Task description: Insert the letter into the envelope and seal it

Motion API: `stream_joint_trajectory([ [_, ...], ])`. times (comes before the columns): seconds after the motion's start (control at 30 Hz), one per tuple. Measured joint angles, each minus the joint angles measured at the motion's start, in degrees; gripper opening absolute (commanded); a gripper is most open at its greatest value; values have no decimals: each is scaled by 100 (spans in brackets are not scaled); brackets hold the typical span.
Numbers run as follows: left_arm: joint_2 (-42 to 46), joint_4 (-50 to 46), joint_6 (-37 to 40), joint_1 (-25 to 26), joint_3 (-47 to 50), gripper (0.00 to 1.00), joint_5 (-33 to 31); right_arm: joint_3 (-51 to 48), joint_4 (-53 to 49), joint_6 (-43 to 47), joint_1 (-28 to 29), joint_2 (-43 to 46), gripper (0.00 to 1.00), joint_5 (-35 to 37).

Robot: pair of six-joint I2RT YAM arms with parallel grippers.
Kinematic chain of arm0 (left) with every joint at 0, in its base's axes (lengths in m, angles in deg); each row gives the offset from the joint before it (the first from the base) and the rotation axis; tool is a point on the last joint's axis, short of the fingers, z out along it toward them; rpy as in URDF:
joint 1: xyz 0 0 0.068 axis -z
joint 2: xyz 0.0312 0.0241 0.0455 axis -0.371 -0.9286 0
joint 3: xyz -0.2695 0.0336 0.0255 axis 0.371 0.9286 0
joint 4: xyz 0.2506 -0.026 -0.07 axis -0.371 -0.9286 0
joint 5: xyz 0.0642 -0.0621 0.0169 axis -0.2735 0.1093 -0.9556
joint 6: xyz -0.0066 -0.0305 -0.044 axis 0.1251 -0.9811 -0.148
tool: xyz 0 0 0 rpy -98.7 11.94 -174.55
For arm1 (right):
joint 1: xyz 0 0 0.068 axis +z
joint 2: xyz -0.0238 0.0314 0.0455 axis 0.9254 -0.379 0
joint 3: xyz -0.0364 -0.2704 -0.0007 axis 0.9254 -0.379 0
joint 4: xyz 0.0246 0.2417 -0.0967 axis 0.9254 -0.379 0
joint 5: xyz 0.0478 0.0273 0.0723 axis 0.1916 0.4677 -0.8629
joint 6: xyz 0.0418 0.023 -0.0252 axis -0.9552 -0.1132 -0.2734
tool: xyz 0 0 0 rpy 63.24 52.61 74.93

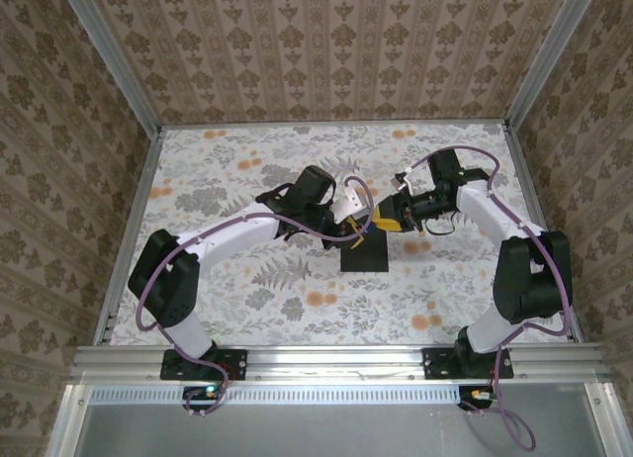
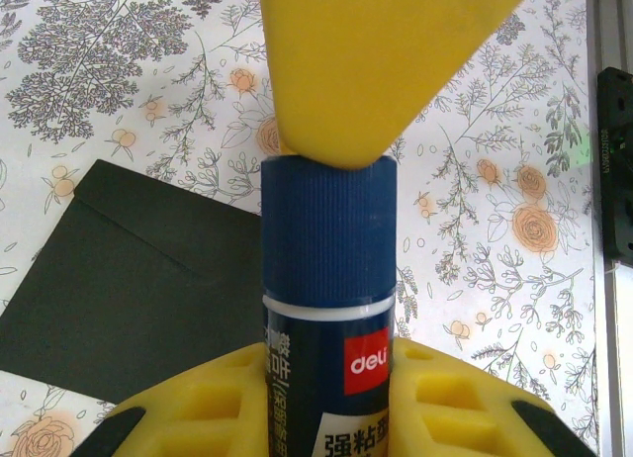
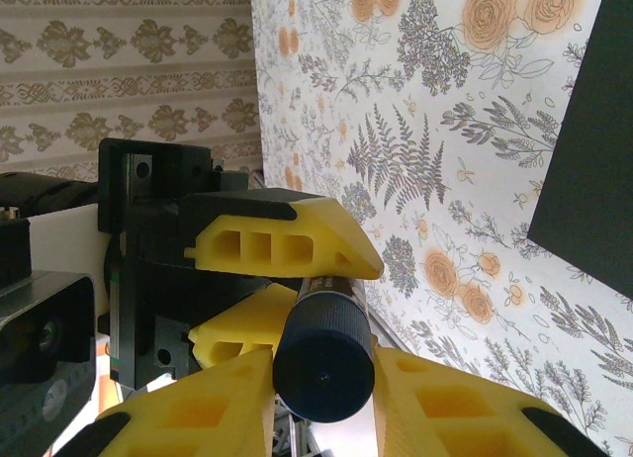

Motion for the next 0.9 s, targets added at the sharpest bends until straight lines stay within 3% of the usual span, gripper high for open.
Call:
stream_joint_trajectory([
  [0.9, 0, -280, -181, -92, 15, 0, -245, -166, 962, -634, 396, -55, 26, 267],
])
